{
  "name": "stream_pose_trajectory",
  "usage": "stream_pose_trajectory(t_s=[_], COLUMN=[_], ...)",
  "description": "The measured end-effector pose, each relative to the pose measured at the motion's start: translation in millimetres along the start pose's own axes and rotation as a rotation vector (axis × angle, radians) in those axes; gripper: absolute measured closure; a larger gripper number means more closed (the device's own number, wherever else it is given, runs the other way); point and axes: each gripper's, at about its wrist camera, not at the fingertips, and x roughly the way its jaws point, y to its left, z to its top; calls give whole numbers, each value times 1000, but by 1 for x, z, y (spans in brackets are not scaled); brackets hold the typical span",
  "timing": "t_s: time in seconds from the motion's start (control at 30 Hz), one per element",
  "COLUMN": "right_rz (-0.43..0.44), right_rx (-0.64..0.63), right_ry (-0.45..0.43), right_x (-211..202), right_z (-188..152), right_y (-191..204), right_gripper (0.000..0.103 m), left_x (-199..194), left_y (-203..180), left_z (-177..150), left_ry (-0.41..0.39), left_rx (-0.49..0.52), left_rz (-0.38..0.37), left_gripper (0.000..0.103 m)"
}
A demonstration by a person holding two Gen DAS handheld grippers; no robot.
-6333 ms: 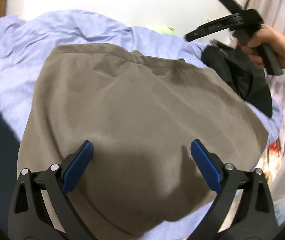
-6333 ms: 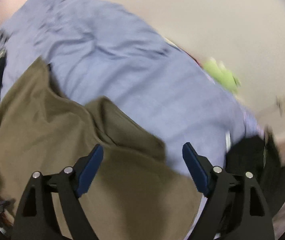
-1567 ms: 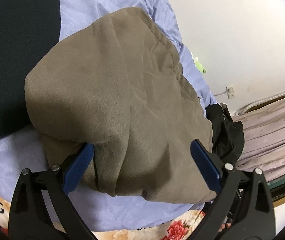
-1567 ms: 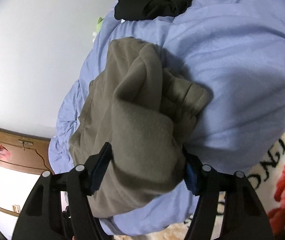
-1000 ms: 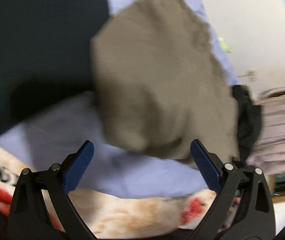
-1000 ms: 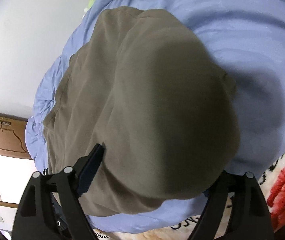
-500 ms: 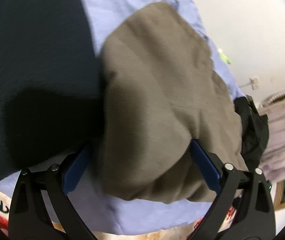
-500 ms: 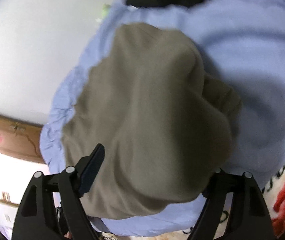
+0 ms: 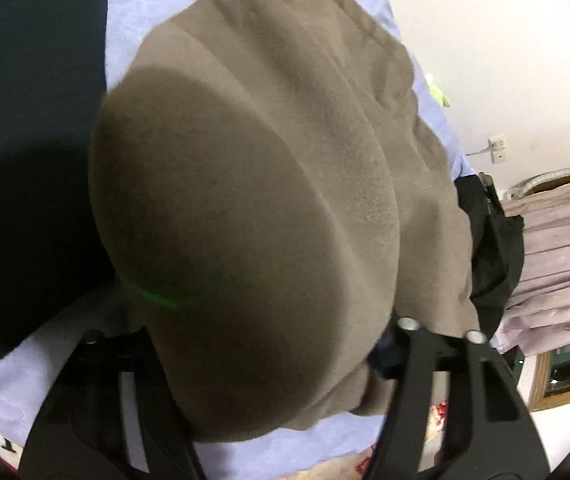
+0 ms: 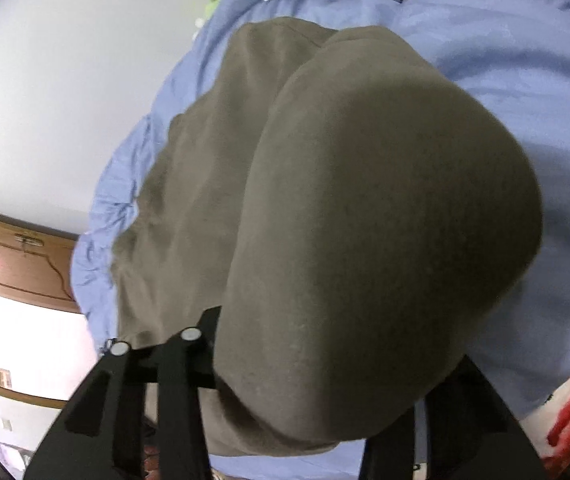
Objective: Fold large clothes
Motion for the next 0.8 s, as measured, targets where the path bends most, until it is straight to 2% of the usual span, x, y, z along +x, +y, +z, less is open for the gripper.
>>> stream_pose_trajectory(t_s=[0.03,0.1,0.23,0.43,0.63,0.77,0.8], right_rz=[9,36,77,112,163,171,172], right_rx=[6,11,-10,-78,-155,-208,-218], right_ry=[-5,-17,-7,-40,-88,-102,-105], right_x=[-4,-14,-34,-84,-138,-173,-180], right_z=[1,2,8,24,28,28,26], right_y=[0,3,19,65,127,164,171], right_gripper=[72,75,79,82,83,83,83], left_x=[-3,-9,-35,-81,-138,-185,-186], left_y=[1,5,0,-29,-72,-82,-94], left_z=[1,3,7,22,35,42,40], left_ry=[-1,-5,-28,-58,-104,-125,-131], left_rx=[-7,-42,-33,11,62,83,88], left_rz=[-30,-80,-147,-209,-263,-294,-295], left_gripper=[57,65,74,79,80,81,81])
